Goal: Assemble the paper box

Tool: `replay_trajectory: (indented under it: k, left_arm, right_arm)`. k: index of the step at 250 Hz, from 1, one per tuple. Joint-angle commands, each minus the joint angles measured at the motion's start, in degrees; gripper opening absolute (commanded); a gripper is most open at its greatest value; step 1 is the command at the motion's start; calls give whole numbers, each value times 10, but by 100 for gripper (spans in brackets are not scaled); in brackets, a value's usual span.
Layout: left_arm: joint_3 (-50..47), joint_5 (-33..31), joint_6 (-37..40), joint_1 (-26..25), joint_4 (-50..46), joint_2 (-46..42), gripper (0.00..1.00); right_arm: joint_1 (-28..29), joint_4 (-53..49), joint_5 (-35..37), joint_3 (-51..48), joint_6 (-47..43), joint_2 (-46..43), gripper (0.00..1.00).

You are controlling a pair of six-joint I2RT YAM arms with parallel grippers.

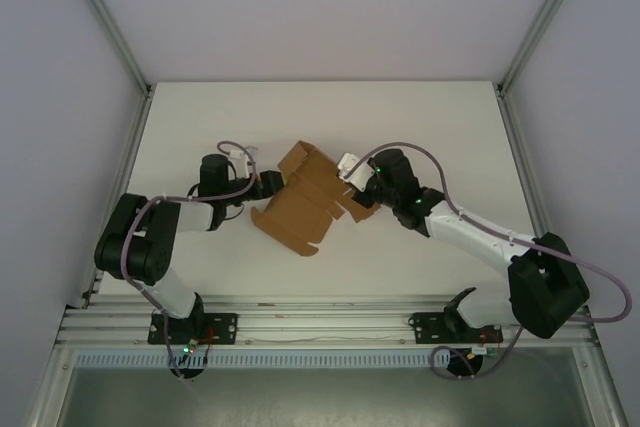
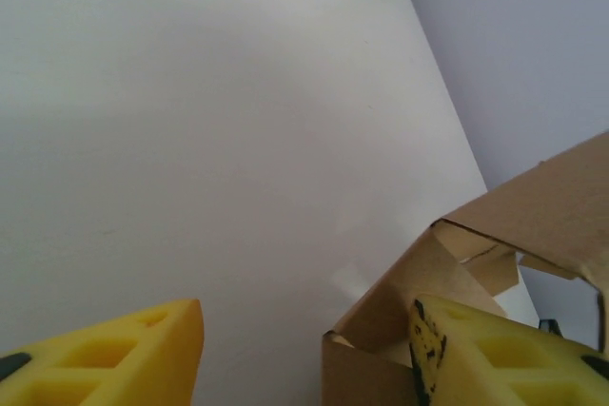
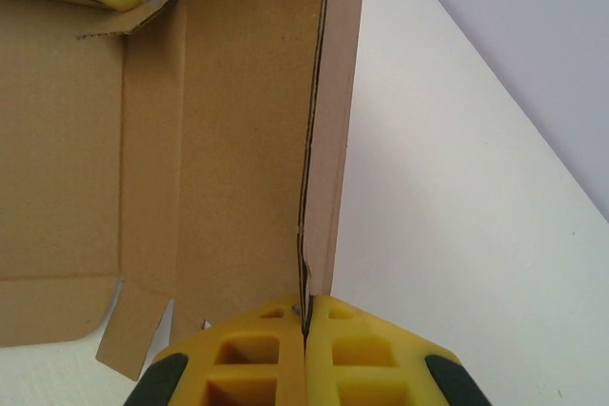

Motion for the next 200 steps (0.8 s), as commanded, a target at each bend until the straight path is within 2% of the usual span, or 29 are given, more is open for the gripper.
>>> replay_trajectory:
  k: [1, 18, 45, 77, 120, 151, 177, 200]
  left_arm:
    - [20, 45, 0, -18, 59, 12, 55]
    - [22, 49, -8, -20, 77, 20, 53]
    - [27, 57, -31, -22, 102, 38, 39]
    - [36, 54, -36, -23, 100, 50, 33]
    - [43, 5, 16, -27, 2, 23, 19]
    - [48, -38, 64, -36, -77, -3, 18]
    - [42, -60, 79, -37, -111, -27, 30]
    - [38, -87, 82, -37, -145, -55, 75]
  right_arm:
    - [3, 1, -46, 8, 10, 4, 0]
    - [3, -9, -55, 13, 8, 5, 0]
    - [2, -25, -65, 19, 6, 6, 0]
    - [2, -31, -56, 19, 4, 4, 0]
    - [2, -41, -38, 19, -3, -2, 0]
    - [3, -47, -19, 20, -11, -6, 0]
    - [2, -50, 4, 24, -22, -6, 0]
    - [3, -57, 36, 33, -44, 0, 0]
